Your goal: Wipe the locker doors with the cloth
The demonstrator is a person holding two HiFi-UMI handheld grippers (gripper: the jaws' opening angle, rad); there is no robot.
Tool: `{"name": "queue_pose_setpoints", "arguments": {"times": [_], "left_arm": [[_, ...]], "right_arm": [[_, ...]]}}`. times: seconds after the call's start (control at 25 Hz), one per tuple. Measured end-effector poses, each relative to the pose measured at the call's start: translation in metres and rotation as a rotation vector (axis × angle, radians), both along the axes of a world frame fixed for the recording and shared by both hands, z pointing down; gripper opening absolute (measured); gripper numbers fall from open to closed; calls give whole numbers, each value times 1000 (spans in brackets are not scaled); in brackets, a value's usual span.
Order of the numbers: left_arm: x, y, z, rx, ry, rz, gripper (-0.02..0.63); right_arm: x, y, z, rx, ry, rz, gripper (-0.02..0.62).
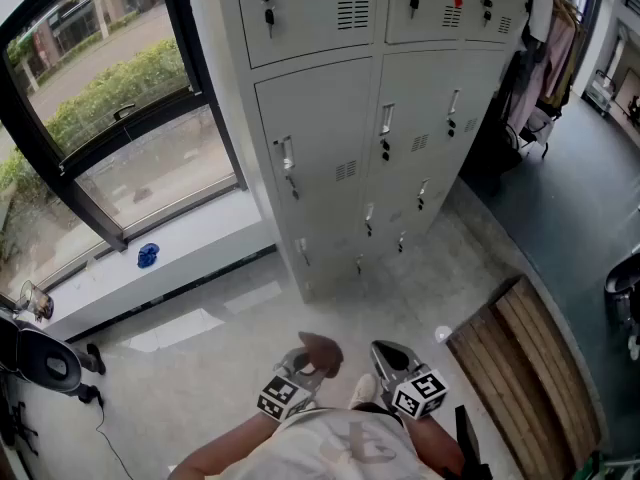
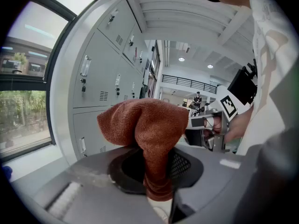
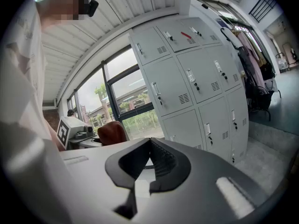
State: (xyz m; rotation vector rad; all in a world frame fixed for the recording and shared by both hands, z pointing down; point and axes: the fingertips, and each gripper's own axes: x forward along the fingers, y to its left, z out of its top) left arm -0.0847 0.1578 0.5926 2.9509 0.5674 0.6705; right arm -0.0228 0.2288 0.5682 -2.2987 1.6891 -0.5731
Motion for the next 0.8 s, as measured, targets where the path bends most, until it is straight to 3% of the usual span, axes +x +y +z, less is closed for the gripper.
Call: {"name": "queue_pose_setpoints", "arguments": {"times": [0.36,0.56,0.8], "left_arm": [[99,19,-17,50,42,-51,84],[127,16,-16,85,29,-151,84],[143,14,-9,78,6,-172,84]], "right_arm": [[92,12,-10,28,42,-66,8],[120,19,-13,42,39,-107,8],[143,20,-4,36,28,-129,8]]}}
